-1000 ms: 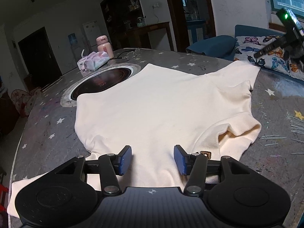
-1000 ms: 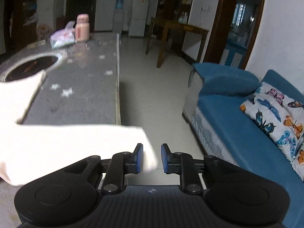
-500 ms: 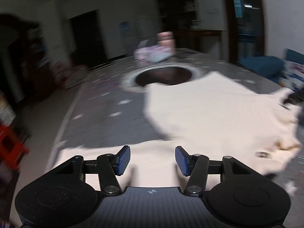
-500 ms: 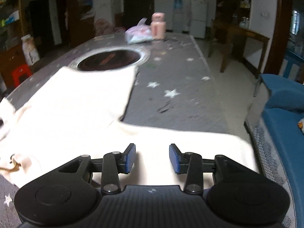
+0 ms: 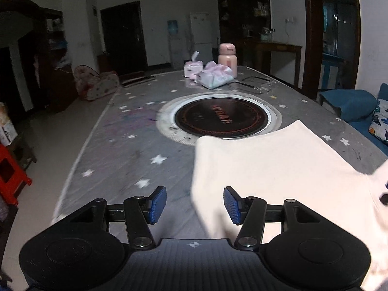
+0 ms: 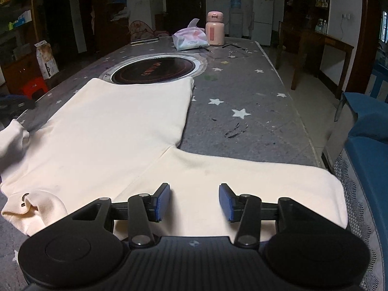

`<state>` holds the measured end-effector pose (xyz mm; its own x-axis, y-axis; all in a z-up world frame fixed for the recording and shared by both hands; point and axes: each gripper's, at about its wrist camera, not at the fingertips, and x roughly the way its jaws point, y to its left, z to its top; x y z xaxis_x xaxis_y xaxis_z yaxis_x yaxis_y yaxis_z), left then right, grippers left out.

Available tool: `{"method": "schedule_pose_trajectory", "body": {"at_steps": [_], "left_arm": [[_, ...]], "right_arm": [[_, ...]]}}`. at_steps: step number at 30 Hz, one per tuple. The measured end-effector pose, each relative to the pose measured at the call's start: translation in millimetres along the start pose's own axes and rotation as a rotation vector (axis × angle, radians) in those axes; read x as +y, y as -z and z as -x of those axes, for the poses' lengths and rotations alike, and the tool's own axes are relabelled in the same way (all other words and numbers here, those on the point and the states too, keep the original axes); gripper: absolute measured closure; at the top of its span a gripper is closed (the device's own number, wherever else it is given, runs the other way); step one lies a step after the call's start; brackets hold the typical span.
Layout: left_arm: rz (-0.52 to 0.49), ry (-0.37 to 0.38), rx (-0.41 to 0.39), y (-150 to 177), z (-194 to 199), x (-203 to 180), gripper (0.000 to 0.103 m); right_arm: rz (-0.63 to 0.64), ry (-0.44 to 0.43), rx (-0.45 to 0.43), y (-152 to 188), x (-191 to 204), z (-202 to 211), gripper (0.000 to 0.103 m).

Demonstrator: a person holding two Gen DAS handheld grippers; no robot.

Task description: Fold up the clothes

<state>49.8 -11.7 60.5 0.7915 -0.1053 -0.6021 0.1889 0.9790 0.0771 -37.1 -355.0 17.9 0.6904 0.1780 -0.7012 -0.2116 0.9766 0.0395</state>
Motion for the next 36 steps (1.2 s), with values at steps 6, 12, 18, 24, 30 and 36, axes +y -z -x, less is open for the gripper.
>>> {"method": "schedule_pose_trajectory", "body": {"at_steps": [6,12,18,24,30,36], "left_arm": [[0.032,0.006,0.039,-14,-49,-2,0.049],[0.061,0.014,0.073,-28,-94,-4,0.072],[0.032,0.013,0.015,-27,-89,-20,0.097],[-0.242,0.138,-0.048,-7,-55,-70,0.093],[-0.332,0.216,-0.053,8,-42,-78,0.087],[-0.25,0.152,-0.074,-9,-48,-63,0.057]], "right_arm": [[-0.007,-0.016,0.001,1,-1,-3,0.05],[-0.012,-0.029,0.004,1,-2,-3,0.047],[-0.019,-0.036,-0.001,2,-2,-3,0.045],[-0.02,-0.036,-0.005,2,-1,-4,0.044],[-0.026,-0.041,-0.008,2,-3,-4,0.044],[-0.022,-0.041,-0.008,1,-2,-5,0.041]]}}
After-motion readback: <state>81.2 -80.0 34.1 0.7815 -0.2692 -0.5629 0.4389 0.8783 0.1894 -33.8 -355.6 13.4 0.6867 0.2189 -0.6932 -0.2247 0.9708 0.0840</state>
